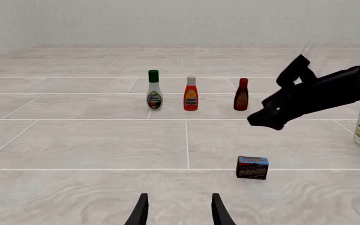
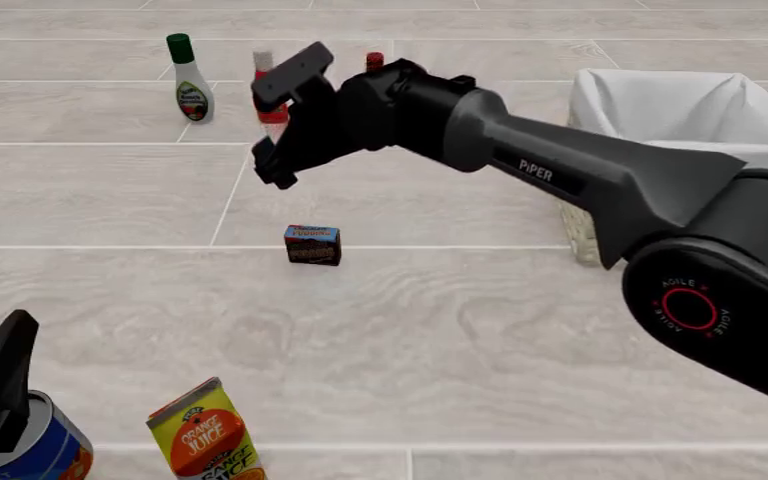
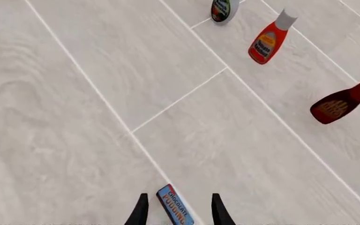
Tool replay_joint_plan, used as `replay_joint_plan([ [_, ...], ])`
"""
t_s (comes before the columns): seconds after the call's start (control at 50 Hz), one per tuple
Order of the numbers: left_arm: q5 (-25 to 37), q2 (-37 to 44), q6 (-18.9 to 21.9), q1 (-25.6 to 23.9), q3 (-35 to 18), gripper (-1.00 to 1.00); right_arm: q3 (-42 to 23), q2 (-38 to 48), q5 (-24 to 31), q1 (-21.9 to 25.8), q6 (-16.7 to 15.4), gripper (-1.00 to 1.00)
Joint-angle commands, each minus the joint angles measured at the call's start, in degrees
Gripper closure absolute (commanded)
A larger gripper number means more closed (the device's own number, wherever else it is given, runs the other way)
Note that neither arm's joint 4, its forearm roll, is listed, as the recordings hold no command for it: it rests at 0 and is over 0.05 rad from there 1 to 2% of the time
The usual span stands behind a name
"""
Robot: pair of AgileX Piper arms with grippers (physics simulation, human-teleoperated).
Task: Pick the chocolate pudding and place it in the basket.
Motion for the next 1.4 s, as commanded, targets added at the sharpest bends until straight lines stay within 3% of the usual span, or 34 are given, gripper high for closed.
replay_joint_plan([
  [0.02, 0.0, 0.0, 0.0, -0.01, 0.0, -1.0, 1.68, 0.3, -0.99, 0.33, -0.06, -1.0],
  [0.78, 0.0, 0.01, 0.0, -0.01, 0.0, -1.0, 6.54, 1.93, -5.8, -0.7, -0.33, -1.0],
  [1.4, 0.0, 0.0, -0.02, 0.0, 0.0, -1.0, 6.38, 5.7, -7.35, -1.63, 1.08, -1.0],
])
